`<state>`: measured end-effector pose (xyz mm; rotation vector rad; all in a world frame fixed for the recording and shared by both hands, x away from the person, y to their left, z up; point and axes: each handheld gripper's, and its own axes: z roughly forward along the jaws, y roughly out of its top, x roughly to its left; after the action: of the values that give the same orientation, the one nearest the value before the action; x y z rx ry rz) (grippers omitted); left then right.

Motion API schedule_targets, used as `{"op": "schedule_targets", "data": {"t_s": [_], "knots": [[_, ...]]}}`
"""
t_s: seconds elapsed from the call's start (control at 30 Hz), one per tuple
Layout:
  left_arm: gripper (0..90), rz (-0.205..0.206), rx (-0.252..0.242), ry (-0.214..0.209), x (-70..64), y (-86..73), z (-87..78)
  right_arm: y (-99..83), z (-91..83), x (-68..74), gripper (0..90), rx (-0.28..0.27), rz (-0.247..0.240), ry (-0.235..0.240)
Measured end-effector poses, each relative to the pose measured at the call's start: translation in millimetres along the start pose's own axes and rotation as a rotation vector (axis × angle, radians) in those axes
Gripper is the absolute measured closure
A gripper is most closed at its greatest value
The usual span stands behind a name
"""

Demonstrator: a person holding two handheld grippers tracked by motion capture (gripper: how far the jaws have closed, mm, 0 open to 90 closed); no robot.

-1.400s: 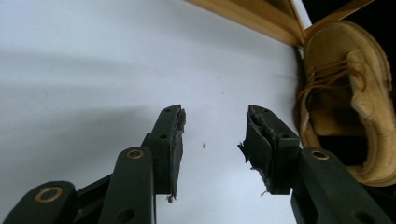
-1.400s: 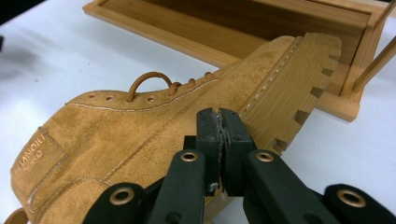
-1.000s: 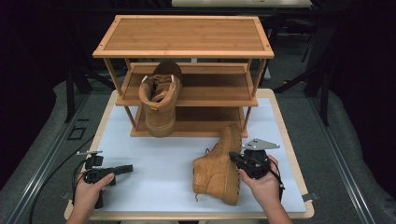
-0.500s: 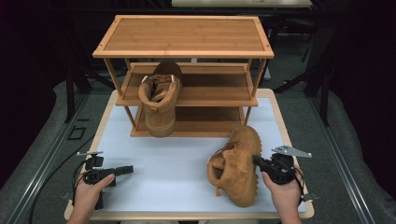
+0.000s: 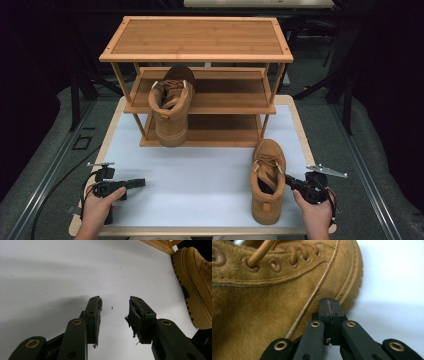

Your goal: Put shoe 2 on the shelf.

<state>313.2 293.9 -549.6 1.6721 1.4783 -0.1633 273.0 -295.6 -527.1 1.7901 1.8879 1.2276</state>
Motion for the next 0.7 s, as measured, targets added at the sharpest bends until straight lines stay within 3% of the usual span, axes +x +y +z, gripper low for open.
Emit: {"op": "schedule_targets", "data": {"t_s": [0.07, 0.1, 0.27, 0.43, 0.5, 0.7], "knots": [[61.1, -0.001, -0.001, 0.001, 0.3, 0.0, -0.1, -4.0, 2.8, -5.8, 90.0, 0.008, 0.017, 0.001], [61.1, -0.001, -0.003, 0.000, 0.9, -0.1, 0.2, -5.4, 2.3, -10.0, 90.0, -0.012, 0.048, 0.043], [61.1, 0.002, 0.001, 0.001, 1.3, -0.4, 0.4, -5.8, 3.5, -12.0, 90.0, -0.012, 0.025, 0.030], [61.1, 0.001, 0.001, 0.002, 2.1, -0.7, -1.2, -3.1, 18.4, -27.0, 90.0, -0.026, 0.082, 0.002], [61.1, -0.002, 0.002, 0.002, 2.5, -0.8, -1.3, -1.4, 22.2, -28.1, 90.0, -0.025, 0.081, -0.014], [61.0, -0.008, 0.015, -0.004, 1.7, -0.2, 2.0, 2.3, 21.9, -25.7, 90.0, -0.018, 0.080, 0.001]]}}
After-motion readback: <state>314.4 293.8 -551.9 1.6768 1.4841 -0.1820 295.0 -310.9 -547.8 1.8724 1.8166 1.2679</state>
